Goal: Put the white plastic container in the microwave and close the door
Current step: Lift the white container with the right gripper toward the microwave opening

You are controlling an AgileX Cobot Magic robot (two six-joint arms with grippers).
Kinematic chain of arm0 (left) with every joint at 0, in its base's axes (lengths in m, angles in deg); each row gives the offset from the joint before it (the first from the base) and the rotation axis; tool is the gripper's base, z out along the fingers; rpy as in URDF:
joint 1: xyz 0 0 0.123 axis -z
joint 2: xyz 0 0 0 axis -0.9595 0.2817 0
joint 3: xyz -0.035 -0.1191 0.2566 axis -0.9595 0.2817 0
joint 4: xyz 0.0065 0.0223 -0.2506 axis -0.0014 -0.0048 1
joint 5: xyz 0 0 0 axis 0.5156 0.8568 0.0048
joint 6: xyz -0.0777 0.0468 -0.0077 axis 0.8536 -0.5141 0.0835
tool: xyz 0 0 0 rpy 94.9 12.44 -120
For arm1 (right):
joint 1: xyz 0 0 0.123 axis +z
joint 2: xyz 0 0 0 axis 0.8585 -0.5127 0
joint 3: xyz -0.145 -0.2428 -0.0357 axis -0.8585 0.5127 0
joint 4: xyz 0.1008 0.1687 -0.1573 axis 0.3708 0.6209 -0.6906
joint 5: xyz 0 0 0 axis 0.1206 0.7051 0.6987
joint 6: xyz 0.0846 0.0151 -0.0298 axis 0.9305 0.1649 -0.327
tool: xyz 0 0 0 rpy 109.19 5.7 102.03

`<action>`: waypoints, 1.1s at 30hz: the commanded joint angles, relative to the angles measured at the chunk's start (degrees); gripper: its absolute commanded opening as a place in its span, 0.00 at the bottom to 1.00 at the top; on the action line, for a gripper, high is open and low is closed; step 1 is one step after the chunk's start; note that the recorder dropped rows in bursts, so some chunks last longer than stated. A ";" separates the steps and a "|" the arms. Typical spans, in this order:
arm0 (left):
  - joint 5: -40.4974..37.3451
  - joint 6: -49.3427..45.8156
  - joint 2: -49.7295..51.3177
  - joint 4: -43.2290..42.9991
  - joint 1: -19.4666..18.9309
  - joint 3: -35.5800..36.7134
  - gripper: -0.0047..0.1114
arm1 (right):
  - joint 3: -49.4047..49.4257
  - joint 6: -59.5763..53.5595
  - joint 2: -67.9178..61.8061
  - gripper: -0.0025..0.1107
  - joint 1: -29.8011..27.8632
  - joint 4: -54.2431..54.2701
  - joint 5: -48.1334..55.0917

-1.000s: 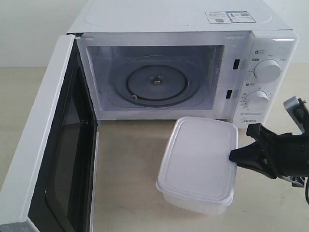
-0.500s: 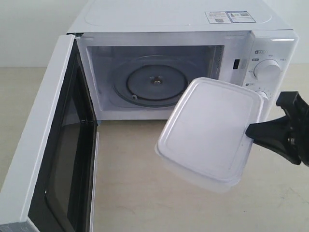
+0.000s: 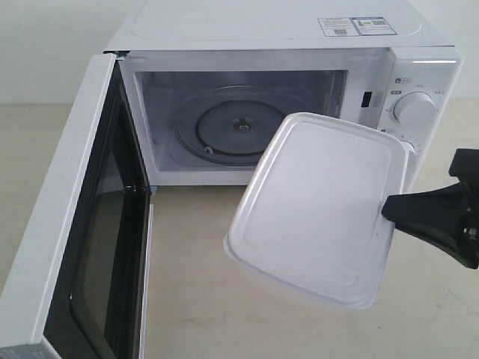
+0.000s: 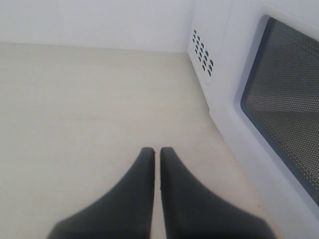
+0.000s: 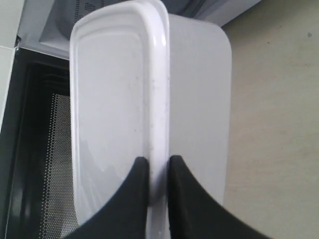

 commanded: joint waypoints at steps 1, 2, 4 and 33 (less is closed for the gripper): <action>-0.01 0.50 -0.12 -0.25 -0.12 0.21 0.08 | 0.07 -0.09 0.62 0.02 0.06 1.79 0.96; -0.01 0.50 -0.12 -0.25 -0.12 0.21 0.08 | 0.07 1.02 0.64 0.02 0.06 1.13 -0.22; -0.01 0.50 -0.12 -0.25 -0.12 0.21 0.08 | -0.08 4.58 1.93 0.02 0.42 -2.08 -3.10; -0.01 0.50 -0.12 -0.25 -0.12 0.21 0.08 | 4.99 86.23 -8.81 0.02 56.89 -48.14 -79.05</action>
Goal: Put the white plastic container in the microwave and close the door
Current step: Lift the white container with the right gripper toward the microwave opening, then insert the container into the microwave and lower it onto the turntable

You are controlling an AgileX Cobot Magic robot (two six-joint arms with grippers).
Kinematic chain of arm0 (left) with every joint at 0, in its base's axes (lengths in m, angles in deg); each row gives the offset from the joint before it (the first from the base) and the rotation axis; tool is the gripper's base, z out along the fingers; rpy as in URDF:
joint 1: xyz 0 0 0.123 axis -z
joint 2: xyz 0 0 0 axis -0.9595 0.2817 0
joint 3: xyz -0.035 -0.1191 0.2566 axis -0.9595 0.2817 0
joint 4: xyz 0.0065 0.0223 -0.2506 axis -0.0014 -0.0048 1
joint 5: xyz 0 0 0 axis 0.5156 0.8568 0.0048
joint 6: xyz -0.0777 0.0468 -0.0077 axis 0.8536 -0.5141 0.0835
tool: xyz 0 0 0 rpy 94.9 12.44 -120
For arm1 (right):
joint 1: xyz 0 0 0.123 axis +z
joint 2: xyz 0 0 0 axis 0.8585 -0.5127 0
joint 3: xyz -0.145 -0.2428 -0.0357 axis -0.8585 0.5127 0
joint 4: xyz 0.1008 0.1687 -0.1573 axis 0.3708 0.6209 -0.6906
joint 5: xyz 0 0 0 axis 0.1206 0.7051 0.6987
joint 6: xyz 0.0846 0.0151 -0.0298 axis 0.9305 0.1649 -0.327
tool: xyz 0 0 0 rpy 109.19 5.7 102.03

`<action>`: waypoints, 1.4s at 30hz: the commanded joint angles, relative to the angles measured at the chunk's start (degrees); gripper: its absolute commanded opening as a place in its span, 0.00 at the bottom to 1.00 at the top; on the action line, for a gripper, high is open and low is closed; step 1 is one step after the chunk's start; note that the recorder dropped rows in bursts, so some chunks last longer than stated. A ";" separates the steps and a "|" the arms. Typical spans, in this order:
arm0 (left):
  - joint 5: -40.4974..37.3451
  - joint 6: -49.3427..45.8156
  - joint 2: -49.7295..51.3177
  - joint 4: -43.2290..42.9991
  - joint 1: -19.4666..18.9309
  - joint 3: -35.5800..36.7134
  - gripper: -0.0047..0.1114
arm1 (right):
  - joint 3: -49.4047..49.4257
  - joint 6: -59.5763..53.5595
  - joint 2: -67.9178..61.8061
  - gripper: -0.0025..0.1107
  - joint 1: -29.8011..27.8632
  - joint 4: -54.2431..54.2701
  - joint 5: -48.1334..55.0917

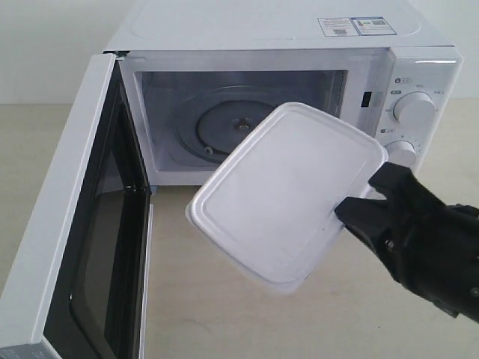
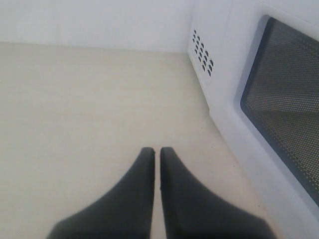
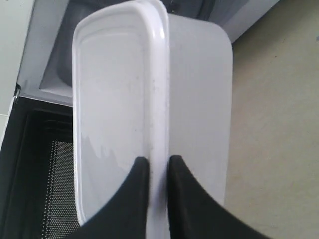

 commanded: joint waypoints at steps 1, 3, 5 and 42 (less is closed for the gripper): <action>-0.01 0.50 -0.12 -0.25 -0.12 0.21 0.08 | 0.45 11.48 -6.35 0.02 2.43 -6.64 -10.62; -0.01 0.50 -0.12 -0.25 -0.12 0.21 0.08 | 0.45 14.45 -9.32 0.02 2.52 -7.01 -12.60; -0.01 0.50 -0.12 -0.25 -0.12 0.21 0.08 | 0.45 18.14 -12.82 0.02 2.52 -7.20 -15.25; -0.01 0.50 -0.12 -0.25 -0.12 0.21 0.08 | -31.05 28.23 -46.79 0.02 -8.68 -10.90 -19.00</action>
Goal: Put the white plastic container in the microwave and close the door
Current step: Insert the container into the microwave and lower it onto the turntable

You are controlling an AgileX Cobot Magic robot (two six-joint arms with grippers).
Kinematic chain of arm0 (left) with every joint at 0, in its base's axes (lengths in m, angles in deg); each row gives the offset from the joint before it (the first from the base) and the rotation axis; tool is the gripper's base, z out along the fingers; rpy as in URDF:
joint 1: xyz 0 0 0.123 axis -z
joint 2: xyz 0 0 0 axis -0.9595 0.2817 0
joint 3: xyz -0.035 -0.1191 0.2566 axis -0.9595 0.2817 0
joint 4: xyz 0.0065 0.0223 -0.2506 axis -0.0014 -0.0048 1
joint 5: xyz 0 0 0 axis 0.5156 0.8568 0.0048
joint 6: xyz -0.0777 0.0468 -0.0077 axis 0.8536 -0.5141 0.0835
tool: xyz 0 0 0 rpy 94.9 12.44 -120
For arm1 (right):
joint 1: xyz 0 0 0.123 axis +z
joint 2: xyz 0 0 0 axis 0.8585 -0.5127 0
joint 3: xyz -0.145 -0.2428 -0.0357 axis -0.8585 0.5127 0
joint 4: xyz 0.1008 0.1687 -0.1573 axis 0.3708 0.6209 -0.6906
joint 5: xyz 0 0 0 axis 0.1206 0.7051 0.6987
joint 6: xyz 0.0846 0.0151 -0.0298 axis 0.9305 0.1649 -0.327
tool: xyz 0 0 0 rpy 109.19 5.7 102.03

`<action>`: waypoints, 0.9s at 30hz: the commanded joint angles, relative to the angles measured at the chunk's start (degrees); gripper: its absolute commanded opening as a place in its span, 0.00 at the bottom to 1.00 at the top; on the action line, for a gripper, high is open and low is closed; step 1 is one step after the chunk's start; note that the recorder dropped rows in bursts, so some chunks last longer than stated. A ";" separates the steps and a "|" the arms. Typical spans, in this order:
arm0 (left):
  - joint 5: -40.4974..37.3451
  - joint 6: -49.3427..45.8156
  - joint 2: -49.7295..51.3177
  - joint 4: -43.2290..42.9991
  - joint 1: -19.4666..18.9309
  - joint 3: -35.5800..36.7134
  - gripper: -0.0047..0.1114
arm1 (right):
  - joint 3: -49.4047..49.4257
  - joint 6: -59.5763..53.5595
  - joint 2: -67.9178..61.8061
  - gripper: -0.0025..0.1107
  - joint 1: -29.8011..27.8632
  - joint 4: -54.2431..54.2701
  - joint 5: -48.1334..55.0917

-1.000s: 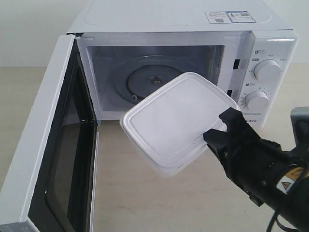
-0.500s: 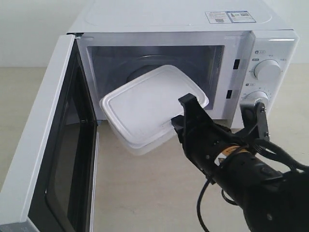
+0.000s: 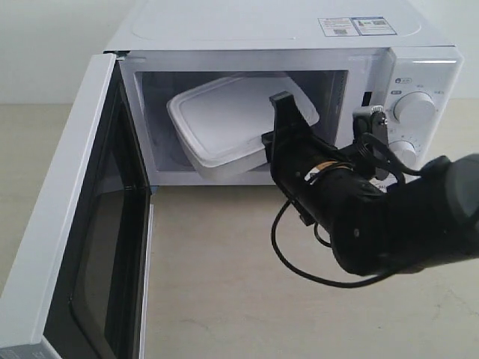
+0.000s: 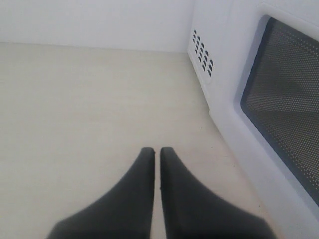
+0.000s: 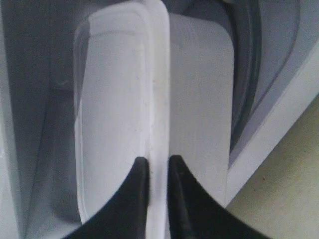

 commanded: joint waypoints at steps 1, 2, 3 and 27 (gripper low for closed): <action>-0.01 0.50 -0.12 -0.25 -0.12 0.21 0.08 | -4.20 -1.00 -2.92 0.02 -1.00 -1.41 0.20; -0.01 0.50 -0.12 -0.25 -0.12 0.21 0.08 | -5.03 -1.17 -3.70 0.02 -1.00 -1.27 0.10; -0.01 0.50 -0.12 -0.25 -0.12 0.21 0.08 | -5.63 -1.21 -4.36 0.02 -1.00 -0.89 0.10; -0.01 0.50 -0.12 -0.25 -0.12 0.21 0.08 | -13.60 -1.46 -9.54 0.10 -5.49 0.41 3.21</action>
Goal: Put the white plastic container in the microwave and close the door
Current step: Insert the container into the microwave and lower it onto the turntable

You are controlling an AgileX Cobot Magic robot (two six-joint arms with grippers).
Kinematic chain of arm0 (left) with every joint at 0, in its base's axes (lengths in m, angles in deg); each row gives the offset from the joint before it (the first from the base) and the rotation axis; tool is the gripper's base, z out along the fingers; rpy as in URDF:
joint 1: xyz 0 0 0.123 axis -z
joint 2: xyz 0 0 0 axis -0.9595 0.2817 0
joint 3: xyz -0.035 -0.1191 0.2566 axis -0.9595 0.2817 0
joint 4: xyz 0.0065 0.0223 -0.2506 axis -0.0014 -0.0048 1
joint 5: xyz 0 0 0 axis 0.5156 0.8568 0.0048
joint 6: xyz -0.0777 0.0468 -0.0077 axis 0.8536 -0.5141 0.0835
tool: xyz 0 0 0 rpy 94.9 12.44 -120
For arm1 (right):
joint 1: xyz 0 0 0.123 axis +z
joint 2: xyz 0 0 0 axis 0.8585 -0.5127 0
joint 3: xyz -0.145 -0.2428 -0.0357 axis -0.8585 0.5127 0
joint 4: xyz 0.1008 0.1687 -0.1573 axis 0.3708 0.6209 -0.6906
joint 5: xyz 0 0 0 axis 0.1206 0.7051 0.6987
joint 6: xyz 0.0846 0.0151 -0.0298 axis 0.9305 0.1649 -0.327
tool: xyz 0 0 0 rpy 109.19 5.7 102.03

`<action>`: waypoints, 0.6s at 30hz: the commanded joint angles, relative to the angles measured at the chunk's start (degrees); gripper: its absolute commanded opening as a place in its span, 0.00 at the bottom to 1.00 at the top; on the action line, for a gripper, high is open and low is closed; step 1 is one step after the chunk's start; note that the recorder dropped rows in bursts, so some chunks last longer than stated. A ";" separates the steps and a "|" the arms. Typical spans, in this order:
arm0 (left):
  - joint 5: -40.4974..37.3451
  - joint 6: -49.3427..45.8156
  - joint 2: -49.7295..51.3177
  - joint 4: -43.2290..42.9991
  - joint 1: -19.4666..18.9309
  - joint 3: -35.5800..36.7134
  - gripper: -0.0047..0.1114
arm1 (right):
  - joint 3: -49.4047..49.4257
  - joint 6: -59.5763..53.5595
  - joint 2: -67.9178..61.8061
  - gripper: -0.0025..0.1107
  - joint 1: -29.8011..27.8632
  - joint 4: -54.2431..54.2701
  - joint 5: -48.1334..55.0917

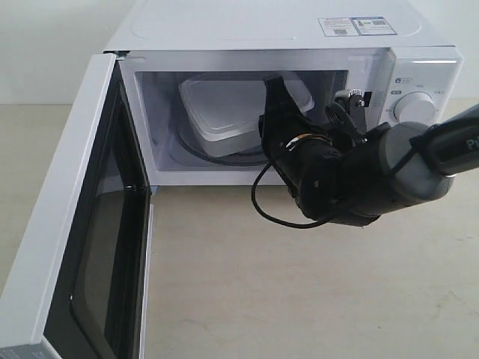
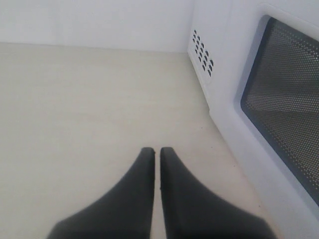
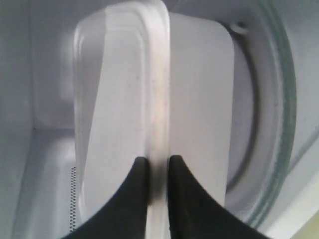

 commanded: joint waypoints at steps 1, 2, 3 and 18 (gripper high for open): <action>-0.01 0.50 -0.12 -0.25 -0.12 0.21 0.08 | -0.58 0.43 -0.03 0.13 -0.43 -1.23 -0.24; -0.01 0.50 -0.12 -0.25 -0.12 0.21 0.08 | -0.58 0.43 -0.03 0.19 -0.43 -1.23 -0.24; -0.01 0.50 -0.12 -0.25 -0.12 0.21 0.08 | -0.58 0.23 -0.03 0.23 -0.43 -1.36 -0.38; -0.01 0.50 -0.12 -0.25 -0.12 0.21 0.08 | 5.40 3.95 0.19 0.38 -0.43 -23.61 -5.36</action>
